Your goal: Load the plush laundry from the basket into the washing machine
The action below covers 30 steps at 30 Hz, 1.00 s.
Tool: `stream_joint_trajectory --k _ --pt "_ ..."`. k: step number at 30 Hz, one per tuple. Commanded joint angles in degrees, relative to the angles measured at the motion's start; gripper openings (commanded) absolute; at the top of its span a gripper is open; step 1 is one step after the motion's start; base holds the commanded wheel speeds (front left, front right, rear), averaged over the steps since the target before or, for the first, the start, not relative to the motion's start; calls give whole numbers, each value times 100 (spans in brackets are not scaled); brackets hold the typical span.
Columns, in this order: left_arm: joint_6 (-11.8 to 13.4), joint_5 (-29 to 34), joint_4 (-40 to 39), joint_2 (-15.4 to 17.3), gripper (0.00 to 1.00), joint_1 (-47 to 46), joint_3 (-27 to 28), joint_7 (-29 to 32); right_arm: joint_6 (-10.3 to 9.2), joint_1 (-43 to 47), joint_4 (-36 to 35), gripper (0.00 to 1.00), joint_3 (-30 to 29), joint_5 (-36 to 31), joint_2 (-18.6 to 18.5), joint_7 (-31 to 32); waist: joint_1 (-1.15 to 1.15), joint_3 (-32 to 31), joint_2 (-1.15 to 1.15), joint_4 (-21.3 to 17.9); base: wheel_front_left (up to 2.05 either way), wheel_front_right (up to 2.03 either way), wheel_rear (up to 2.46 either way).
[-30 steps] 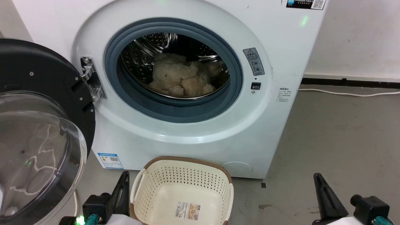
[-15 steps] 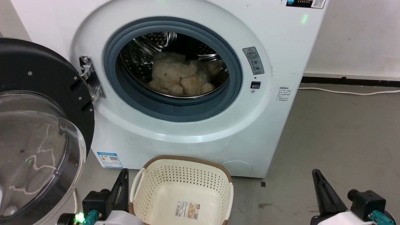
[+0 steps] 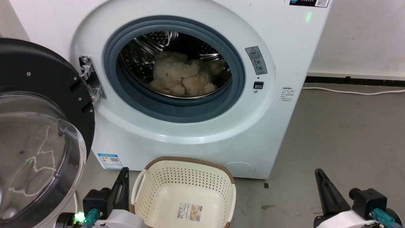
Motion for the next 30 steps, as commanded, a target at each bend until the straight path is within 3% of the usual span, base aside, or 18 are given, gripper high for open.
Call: stream_joint_trajectory --k 1,30 --pt "-14 71 -49 -21 0 -80 32 39 3 -123 -47 0 -1 -83 -1 38 0 3 0 -1 0 0 0" --pt "-81 344 -232 -120 0 -189 213 378 4 -329 -156 0 3 -551 -1 379 0 65 0 -24 0 0 0"
